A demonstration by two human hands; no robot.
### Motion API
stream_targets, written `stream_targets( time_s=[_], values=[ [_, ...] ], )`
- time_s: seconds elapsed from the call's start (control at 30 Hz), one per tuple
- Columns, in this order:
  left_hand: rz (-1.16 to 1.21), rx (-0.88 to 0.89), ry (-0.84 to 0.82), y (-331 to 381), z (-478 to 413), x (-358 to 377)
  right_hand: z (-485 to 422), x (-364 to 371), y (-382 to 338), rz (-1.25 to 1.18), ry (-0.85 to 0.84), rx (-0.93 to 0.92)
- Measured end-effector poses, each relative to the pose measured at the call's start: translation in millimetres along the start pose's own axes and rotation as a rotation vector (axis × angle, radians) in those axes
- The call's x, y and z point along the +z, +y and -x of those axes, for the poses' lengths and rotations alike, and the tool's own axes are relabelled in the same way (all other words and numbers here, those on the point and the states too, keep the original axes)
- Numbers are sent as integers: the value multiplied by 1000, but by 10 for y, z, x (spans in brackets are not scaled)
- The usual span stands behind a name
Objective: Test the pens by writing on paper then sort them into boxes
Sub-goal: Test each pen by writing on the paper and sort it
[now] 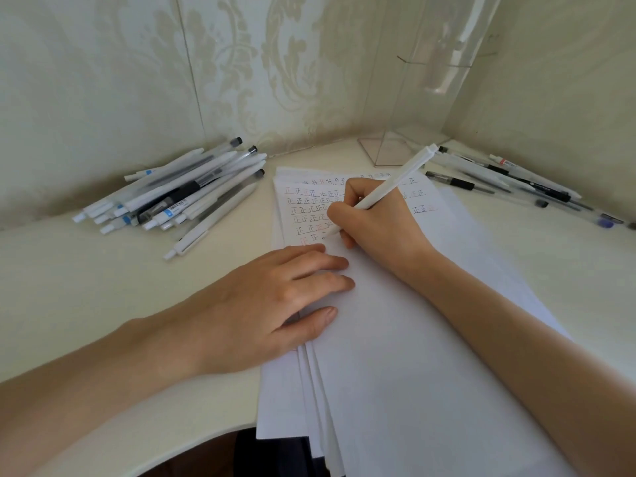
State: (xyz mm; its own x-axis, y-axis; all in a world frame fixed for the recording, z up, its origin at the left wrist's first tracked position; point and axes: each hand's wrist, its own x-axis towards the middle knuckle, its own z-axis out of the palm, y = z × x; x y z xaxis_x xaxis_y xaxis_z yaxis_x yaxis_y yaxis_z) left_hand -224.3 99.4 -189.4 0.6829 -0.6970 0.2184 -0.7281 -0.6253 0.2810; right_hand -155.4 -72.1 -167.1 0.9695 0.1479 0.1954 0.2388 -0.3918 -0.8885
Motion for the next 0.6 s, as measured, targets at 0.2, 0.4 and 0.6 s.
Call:
stream_targets(
  time_s=[0.2, 0.4, 0.6],
  values=[
    [25, 0, 3, -11, 0, 2, -9, -18, 9, 31, 39, 13],
    [13, -3, 95, 4, -8, -29, 31, -96, 3, -75, 18, -22],
    [304, -247, 328, 18, -1, -100, 9, -156, 49, -16, -29, -150]
  ],
)
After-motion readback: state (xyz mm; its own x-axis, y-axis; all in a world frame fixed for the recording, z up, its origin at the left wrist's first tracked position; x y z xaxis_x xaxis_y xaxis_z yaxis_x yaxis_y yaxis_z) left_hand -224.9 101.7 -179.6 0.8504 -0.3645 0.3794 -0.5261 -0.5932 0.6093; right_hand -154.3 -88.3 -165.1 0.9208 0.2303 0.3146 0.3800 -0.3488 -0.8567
